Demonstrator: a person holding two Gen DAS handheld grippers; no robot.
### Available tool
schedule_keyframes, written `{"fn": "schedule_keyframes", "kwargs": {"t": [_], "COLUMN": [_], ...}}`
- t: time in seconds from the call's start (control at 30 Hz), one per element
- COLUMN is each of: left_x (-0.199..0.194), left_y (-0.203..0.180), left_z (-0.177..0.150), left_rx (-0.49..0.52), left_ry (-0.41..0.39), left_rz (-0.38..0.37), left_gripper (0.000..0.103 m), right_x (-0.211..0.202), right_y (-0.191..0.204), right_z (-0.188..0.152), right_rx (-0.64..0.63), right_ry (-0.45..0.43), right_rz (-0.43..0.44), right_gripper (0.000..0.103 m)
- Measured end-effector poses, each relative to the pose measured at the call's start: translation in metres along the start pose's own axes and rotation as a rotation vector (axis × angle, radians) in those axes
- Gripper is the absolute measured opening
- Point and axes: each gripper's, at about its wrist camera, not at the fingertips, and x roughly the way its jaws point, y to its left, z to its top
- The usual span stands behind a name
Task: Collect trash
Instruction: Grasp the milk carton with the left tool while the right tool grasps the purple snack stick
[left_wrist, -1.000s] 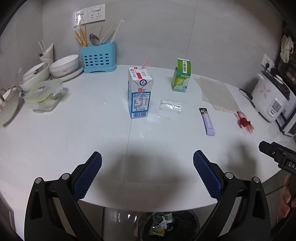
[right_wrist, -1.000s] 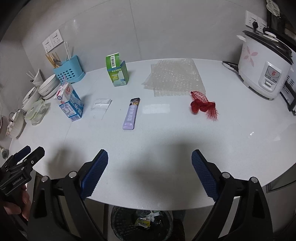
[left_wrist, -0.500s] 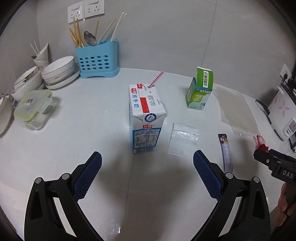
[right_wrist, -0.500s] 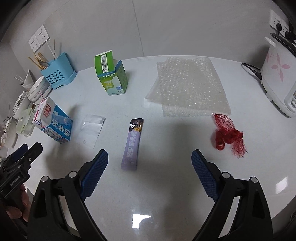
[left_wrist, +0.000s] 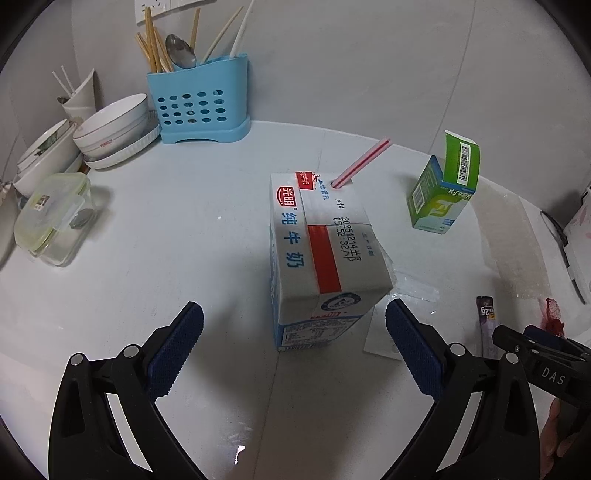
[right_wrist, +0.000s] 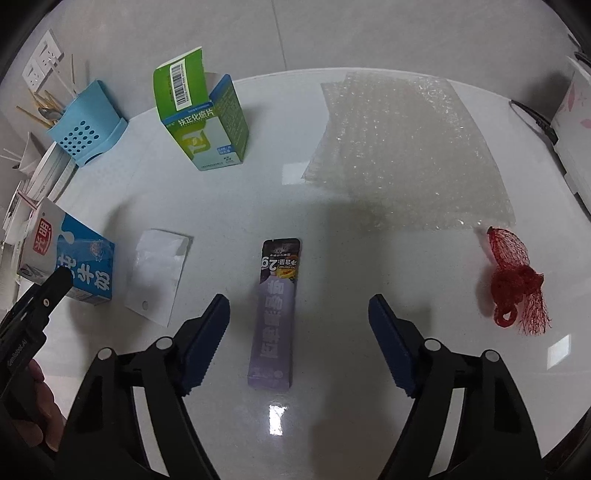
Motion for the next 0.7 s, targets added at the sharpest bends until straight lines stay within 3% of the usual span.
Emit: {"fn": "schedule_keyframes", "kwargs": {"t": [0.2,0.3,0.5,0.63,0.7], "left_x": [0.013,0.017,0.022,0.020,0.018], "left_y": [-0.002,-0.002,-0.005,-0.004,-0.002], "left_z": [0.000,0.000,-0.001,-0.001,-0.001], "left_rx": [0.011,0.003,0.007,0.006,-0.012], "left_ry": [0.009,0.012,0.028,0.023,0.023], "left_rz": [0.036,0.045,0.040,0.047,0.047], "left_gripper": [0.096,0.090,0.067,0.041,0.041], "right_x": [0.014,0.014,0.012,0.011,0.012], "right_y": [0.005,0.008,0.011,0.008,0.007], "right_z": [-0.002,-0.004,-0.004,-0.004,-0.003], "right_rx": [-0.006,-0.019,-0.040,-0.045,-0.044], "right_ry": [0.036,0.020,0.027,0.043,0.048], "right_rz": [0.009,-0.004,-0.007,-0.009,-0.006], "right_gripper": [0.060,0.055,0.031,0.021,0.019]}}
